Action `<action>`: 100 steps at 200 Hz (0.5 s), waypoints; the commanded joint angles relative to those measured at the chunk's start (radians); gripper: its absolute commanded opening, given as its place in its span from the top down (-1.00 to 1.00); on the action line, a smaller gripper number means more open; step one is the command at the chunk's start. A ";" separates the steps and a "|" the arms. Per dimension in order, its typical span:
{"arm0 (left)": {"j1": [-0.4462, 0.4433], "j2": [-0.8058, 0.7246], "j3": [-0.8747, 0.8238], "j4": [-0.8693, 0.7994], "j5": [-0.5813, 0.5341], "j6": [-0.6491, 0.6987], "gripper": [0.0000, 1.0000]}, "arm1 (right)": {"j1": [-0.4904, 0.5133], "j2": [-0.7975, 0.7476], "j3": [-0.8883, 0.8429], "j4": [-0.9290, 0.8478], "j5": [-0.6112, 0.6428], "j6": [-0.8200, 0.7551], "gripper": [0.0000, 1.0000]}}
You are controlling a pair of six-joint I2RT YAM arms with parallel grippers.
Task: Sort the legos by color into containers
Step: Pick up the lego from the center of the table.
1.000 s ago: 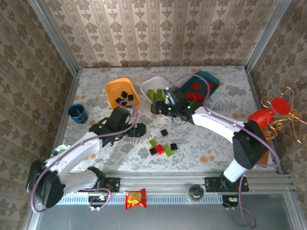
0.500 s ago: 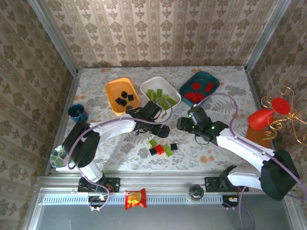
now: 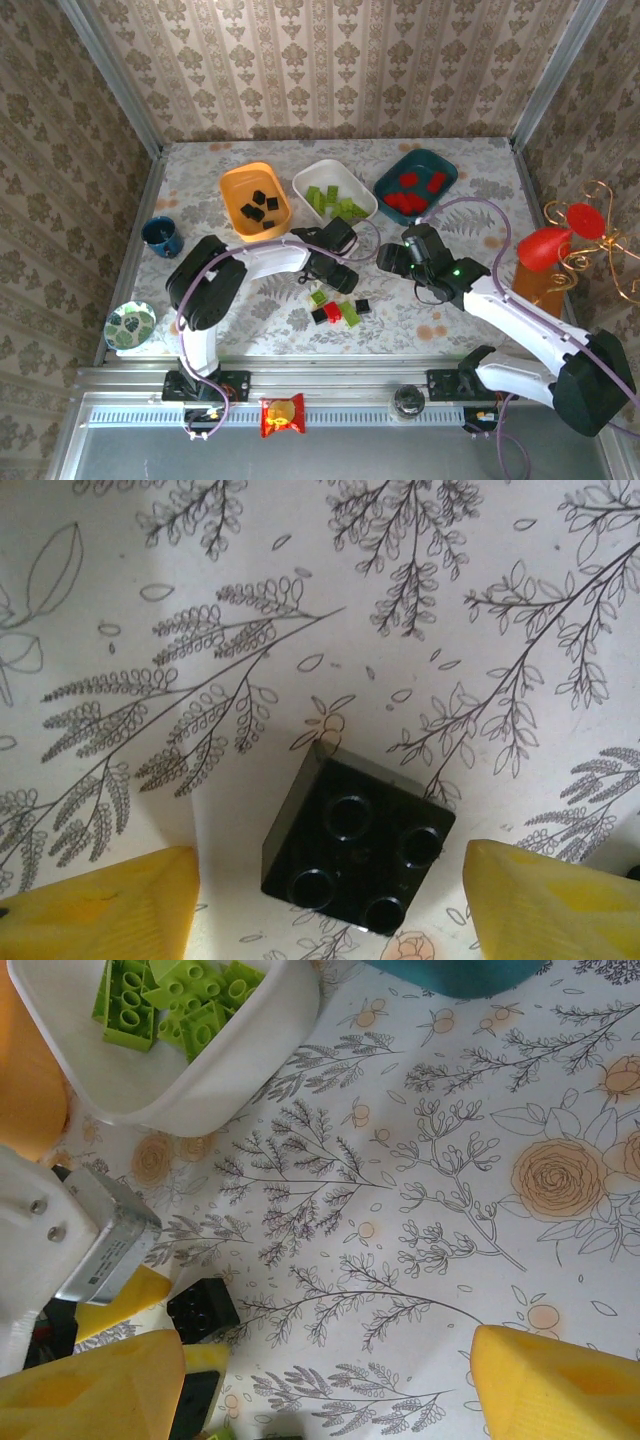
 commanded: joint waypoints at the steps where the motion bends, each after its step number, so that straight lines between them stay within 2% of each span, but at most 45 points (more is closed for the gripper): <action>1: -0.014 0.031 0.018 0.007 -0.028 0.039 -0.33 | -0.011 -0.028 -0.018 -0.034 0.043 0.012 -0.54; 20: -0.015 0.035 0.010 0.033 -0.022 0.040 -0.23 | -0.015 -0.033 -0.020 -0.034 0.043 0.014 -0.55; 57: -0.016 0.019 -0.006 0.034 -0.038 0.024 0.20 | -0.019 -0.040 -0.024 -0.035 0.040 0.014 -0.55; 100: 0.010 -0.110 -0.076 0.040 -0.106 -0.027 0.31 | -0.020 -0.044 -0.027 -0.025 0.031 0.014 -0.56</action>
